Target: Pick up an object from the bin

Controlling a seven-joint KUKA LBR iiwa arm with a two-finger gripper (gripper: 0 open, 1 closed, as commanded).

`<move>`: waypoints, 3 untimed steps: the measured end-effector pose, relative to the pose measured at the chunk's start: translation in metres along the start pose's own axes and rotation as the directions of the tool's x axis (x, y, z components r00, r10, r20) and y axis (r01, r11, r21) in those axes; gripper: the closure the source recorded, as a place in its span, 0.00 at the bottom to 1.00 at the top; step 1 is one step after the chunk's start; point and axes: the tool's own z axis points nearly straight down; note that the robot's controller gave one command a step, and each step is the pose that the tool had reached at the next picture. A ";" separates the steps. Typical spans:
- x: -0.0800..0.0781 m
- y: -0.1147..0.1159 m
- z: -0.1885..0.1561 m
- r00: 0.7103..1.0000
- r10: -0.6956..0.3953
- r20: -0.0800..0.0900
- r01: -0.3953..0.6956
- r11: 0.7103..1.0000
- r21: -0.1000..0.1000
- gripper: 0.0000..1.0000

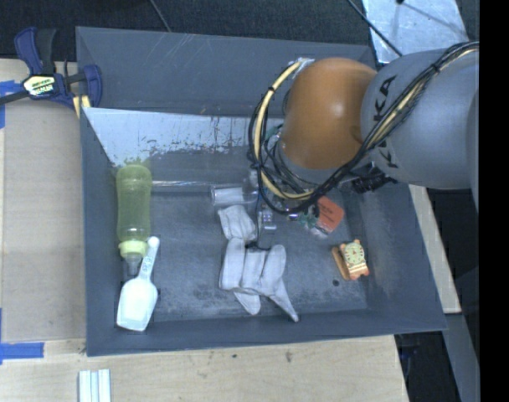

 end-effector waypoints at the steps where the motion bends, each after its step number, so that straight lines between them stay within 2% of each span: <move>1: -0.011 -0.015 0.019 0.982 0.186 0.000 -0.186 0.982 0.000 0.00; 2: -0.016 -0.051 0.043 0.998 0.061 0.001 -0.061 0.998 -0.001 0.00; 3: -0.004 -0.057 0.047 0.998 0.067 0.000 -0.067 0.998 0.003 0.00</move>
Offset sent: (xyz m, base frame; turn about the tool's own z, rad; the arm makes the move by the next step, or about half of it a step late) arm 0.0141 -0.0855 -0.0637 0.0883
